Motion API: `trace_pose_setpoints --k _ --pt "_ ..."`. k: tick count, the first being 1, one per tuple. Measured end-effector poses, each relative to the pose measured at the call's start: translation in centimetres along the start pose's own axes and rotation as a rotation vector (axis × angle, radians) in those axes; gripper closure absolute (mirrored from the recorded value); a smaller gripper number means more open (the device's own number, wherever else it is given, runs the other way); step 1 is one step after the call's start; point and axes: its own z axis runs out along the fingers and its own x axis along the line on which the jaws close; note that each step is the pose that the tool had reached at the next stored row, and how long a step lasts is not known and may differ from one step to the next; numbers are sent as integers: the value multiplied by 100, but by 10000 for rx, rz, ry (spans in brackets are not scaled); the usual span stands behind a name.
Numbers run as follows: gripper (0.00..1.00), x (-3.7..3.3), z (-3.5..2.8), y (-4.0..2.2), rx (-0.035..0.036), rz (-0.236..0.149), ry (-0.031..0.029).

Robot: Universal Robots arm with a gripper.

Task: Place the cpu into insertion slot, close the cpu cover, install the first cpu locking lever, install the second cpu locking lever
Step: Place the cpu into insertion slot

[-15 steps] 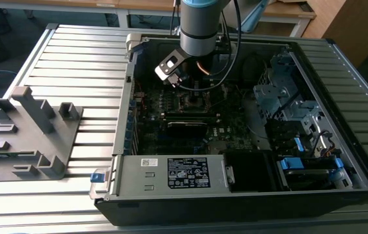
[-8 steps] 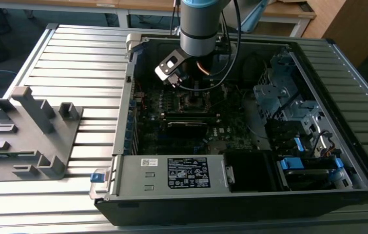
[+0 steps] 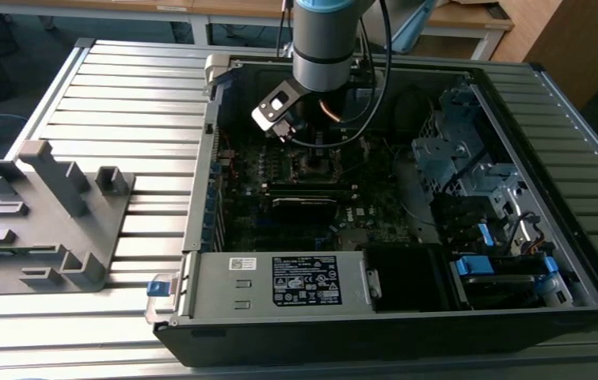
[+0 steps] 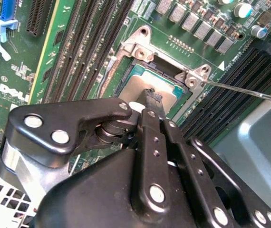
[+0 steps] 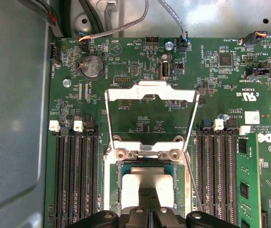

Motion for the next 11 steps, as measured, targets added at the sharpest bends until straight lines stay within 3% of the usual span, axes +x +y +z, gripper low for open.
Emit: trace_pose_setpoints --k 6,11 --pt "89 2 -134 7 7 -1 -12" --pt "89 4 -164 9 5 -1 -8"
